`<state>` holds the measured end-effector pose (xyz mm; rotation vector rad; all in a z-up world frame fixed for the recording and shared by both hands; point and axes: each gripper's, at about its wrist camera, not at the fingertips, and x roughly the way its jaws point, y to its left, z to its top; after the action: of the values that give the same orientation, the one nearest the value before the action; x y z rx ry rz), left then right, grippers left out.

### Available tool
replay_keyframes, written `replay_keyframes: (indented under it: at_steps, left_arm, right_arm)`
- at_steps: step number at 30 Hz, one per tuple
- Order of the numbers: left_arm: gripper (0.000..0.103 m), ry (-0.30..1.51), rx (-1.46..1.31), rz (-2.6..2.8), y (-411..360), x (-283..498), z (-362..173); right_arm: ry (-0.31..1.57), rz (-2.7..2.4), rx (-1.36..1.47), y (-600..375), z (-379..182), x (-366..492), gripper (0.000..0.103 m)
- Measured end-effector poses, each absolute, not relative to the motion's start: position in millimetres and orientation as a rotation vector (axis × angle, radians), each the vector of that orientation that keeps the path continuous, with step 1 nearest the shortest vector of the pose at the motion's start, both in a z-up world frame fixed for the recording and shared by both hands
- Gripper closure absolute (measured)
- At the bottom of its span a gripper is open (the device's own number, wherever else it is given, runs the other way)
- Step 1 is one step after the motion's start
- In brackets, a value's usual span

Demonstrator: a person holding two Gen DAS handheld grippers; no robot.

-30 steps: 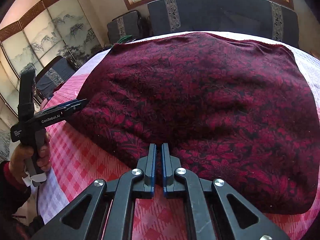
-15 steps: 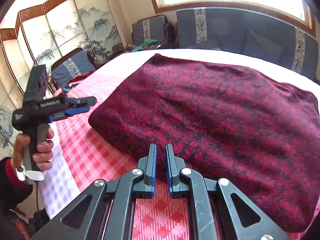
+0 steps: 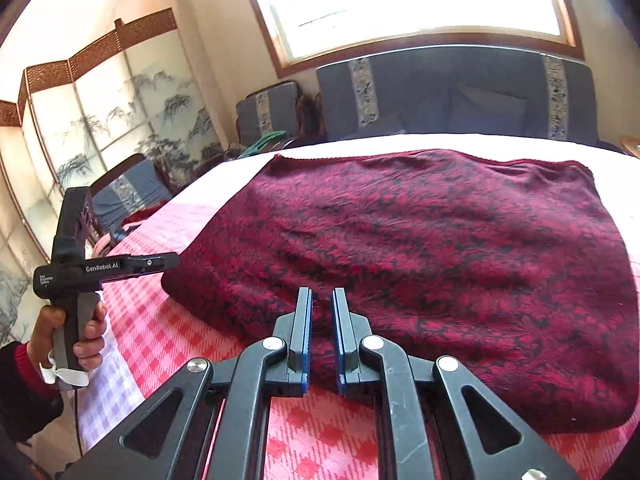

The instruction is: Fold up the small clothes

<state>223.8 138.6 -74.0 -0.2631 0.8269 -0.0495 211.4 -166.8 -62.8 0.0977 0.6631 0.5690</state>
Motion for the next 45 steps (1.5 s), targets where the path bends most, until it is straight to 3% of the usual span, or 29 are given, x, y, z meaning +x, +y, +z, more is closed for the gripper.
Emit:
replay_keyframes:
  at_steps: [9, 13, 20, 24, 34, 45]
  left_arm:
    - [0.040, 0.786, -0.061, 0.008, 104.2, 242.9, -66.2]
    - [0.040, 0.791, -0.028, 0.024, 101.1, 251.5, -71.2]
    - [0.039, 0.809, -0.005, 0.035, 101.0, 257.8, -78.4]
    - [0.039, 0.856, -0.110, -0.073, 114.8, 268.4, -81.8]
    - [0.041, 0.988, -0.333, -0.347, 157.7, 317.1, -99.9]
    - [0.041, 1.082, -0.473, -0.632, 168.3, 395.6, -103.0]
  right_arm:
    - [0.665, 0.314, 0.124, -231.7, -52.4, 207.4, 0.087]
    - [0.677, 0.211, 0.137, -265.8, -58.1, 208.5, 0.078]
    - [0.762, 0.167, 0.198, -289.0, -76.2, 221.6, 0.072]
    - [0.777, 0.169, 0.181, -284.3, -77.6, 223.4, 0.068]
    - [0.773, 0.176, 0.190, -285.0, -76.2, 221.5, 0.039]
    - [0.753, 0.187, 0.223, -291.3, -73.7, 219.4, 0.027]
